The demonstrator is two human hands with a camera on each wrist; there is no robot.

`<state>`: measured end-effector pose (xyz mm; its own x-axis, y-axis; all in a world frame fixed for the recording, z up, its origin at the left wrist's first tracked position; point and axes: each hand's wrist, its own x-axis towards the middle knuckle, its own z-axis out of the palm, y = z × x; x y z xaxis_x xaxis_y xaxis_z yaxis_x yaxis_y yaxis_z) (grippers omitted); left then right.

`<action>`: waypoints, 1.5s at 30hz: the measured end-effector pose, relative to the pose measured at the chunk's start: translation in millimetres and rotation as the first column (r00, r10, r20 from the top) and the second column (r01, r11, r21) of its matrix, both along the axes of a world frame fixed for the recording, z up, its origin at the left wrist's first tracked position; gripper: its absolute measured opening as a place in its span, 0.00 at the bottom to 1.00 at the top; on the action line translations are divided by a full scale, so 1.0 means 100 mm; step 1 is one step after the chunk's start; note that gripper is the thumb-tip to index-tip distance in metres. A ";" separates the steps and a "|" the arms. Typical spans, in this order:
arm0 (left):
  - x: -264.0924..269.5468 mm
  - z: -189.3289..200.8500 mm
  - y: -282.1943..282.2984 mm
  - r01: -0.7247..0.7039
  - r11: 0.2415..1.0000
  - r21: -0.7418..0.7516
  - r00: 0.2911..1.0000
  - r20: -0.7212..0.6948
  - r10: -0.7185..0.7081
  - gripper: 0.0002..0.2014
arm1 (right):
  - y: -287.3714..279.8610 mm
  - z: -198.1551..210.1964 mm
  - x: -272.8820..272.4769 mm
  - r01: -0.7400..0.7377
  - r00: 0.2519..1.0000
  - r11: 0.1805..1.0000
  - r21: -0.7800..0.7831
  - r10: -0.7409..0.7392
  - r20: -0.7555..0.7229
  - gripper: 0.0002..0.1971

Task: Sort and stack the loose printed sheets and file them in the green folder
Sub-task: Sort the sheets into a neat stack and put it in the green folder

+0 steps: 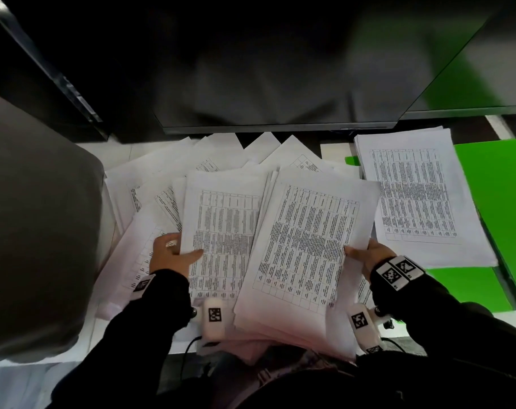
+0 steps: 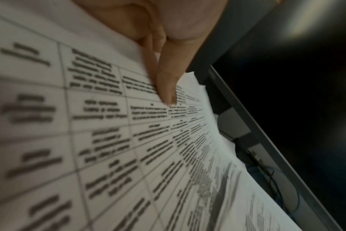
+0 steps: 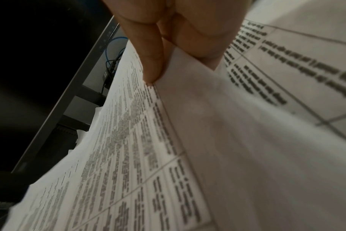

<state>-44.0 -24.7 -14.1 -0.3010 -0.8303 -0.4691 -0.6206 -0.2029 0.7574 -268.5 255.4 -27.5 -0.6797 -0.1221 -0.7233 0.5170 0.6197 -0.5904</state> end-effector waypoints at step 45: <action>-0.45 1.13 0.31 0.141 0.974 -0.176 0.923 -0.334 -0.194 0.19 | -0.74 1.35 0.45 -0.170 0.909 0.920 -0.353 0.009 -0.416 0.16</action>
